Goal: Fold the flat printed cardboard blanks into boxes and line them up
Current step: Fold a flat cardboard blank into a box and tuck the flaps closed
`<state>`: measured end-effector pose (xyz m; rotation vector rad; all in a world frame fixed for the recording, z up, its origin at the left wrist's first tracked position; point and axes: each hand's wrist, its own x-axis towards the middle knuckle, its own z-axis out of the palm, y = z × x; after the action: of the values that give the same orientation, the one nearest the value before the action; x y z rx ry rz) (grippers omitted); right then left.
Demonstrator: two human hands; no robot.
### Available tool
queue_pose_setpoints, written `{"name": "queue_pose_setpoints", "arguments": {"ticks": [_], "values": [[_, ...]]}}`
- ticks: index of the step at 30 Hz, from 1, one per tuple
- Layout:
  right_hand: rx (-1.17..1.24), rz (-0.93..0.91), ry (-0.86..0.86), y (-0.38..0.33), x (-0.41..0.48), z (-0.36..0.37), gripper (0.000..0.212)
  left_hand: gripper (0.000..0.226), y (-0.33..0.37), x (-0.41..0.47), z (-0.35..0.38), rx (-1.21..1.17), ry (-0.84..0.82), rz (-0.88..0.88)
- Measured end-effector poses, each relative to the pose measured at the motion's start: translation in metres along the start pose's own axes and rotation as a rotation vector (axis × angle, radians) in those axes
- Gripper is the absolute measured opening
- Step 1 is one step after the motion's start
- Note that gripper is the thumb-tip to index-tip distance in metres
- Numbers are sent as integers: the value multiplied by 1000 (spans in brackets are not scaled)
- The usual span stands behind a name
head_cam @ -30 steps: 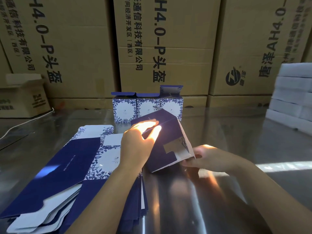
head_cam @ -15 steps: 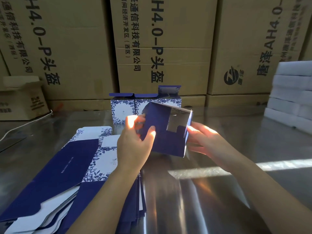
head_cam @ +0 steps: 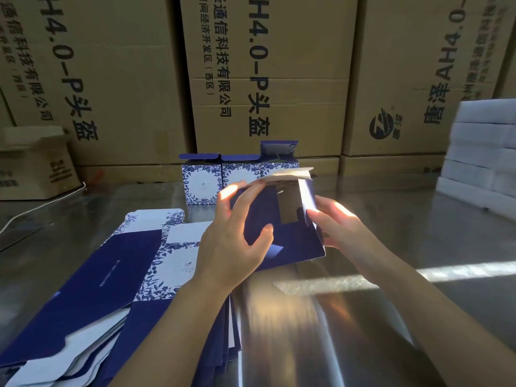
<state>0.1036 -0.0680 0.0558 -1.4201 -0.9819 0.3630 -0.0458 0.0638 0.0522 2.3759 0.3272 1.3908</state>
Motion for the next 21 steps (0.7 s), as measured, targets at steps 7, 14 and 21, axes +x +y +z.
{"name": "queue_pose_setpoints", "arguments": {"ticks": [7,14,21], "values": [[-330,-54,135,1,-2,5,39,50,5,-3,4,-15,62,21],[-440,-128,286,6,-3,7,36,46,4,-4,7,-159,92,-7],[-452,-321,427,-2,-3,7,15,64,2,-4,6,-383,-45,-72]]}}
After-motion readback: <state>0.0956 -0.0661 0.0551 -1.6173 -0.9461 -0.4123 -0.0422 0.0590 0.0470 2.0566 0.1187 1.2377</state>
